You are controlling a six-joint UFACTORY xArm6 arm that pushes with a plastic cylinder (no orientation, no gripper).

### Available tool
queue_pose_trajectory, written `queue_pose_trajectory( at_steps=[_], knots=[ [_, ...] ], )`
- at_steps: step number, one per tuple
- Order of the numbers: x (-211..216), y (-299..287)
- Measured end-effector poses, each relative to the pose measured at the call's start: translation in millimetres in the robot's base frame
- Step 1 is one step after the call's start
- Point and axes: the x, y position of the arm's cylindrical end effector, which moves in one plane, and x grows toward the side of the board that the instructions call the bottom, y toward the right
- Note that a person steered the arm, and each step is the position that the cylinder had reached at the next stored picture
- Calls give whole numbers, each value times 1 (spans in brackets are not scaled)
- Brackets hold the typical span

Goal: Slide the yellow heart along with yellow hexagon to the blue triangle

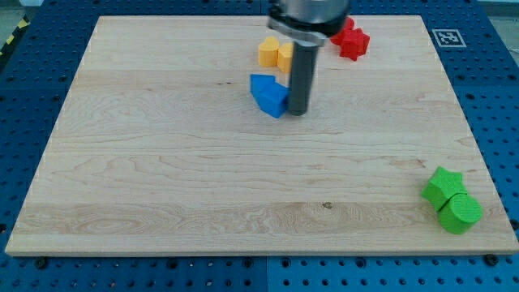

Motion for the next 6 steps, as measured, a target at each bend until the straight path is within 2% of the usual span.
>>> queue_pose_trajectory(
  at_steps=[1,2,4,6],
  knots=[
    [0,-36],
    [0,-43],
    [-15,6],
    [-61,6]
  ],
)
